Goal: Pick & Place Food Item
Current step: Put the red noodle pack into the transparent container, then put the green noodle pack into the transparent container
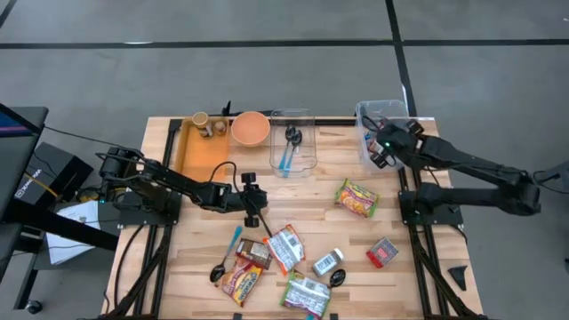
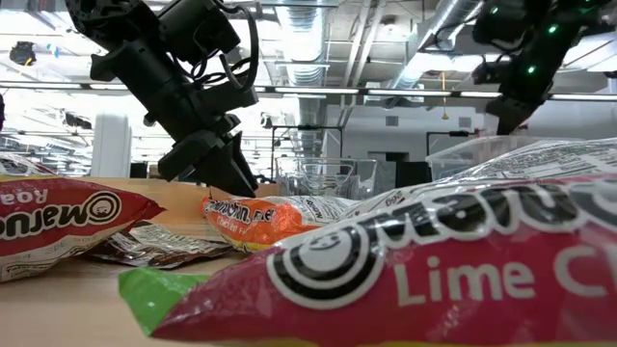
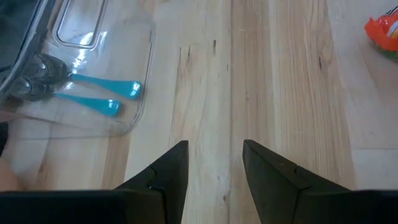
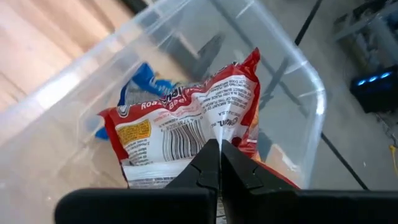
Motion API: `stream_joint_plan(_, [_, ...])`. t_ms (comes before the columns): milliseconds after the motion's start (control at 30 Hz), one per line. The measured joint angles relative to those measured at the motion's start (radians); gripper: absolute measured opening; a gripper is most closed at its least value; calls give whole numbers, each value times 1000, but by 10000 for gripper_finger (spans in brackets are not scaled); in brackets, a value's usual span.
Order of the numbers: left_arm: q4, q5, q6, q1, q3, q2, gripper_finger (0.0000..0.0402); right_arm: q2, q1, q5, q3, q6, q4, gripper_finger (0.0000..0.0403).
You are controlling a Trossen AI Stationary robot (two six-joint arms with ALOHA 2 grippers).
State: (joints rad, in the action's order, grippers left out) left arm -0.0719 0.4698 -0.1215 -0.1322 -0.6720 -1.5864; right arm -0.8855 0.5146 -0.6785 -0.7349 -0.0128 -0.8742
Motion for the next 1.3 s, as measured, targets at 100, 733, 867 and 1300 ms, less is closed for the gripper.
stream_joint_plan(100, [0, 0, 0, 0, 0, 0, 144, -54, 31, 28, 0, 18, 1, 0])
stream_joint_plan(733, [1, 0, 4, 0, 0, 0, 144, -109, 67, 28, 0, 15, 2, 20])
stream_joint_plan(867, [1, 0, 4, 0, 0, 0, 144, -108, 66, 28, 0, 13, 4, 46])
stream_joint_plan(1300, [1, 0, 3, 0, 0, 0, 144, -108, 55, 24, -1, 22, 50, 124])
